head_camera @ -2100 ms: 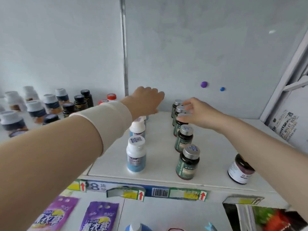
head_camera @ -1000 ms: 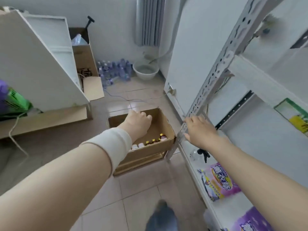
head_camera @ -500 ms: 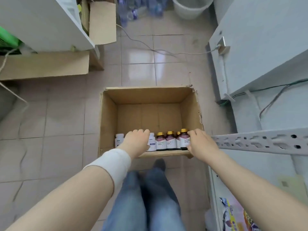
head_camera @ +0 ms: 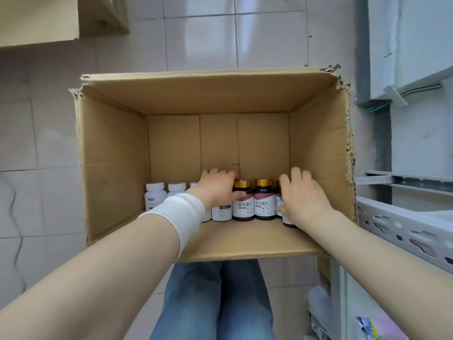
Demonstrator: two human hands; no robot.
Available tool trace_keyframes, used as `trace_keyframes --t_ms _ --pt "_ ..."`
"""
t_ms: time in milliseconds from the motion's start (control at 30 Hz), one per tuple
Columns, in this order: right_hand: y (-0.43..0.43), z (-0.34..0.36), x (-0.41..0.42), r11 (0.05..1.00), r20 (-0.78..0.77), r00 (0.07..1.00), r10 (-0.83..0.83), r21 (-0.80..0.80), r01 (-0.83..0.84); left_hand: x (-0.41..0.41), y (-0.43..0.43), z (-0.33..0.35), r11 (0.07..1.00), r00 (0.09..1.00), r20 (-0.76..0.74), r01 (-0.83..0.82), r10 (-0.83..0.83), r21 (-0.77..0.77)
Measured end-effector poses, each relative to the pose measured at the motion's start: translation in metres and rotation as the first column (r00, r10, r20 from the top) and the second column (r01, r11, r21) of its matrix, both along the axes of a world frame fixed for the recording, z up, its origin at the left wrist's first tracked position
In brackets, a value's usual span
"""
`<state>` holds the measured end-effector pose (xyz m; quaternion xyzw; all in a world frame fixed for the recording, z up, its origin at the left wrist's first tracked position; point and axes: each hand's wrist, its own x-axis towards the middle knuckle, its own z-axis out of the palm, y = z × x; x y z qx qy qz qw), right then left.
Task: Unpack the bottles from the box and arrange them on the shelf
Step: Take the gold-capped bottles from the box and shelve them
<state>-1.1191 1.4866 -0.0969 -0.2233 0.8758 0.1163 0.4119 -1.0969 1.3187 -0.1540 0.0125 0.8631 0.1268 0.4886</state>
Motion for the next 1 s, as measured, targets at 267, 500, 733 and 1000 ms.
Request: trace_keyframes --t_ms 267,500,733,1000 --pt "-0.007 -0.003 0.009 0.883 0.132 0.879 -0.458 -0.044 0.467 -0.006 0.003 -0.010 0.971 0.975 0.054 -0.218 0.213 0.103" --pt "-0.004 0.005 0.009 0.673 0.117 0.690 -0.714 -0.159 0.723 -0.003 -0.010 0.009 0.852 0.884 0.020 -0.456 0.468 0.258" --pt "-0.006 0.068 0.016 0.086 0.514 0.213 -0.831 -0.259 0.962 -0.004 -0.041 0.093 0.567 0.705 0.174 -0.670 0.687 0.479" --pt "-0.019 0.184 0.043 -0.166 0.710 0.105 -0.696 -0.301 0.939 0.007 -0.056 0.231 0.389 0.629 0.135 -0.619 0.766 0.682"
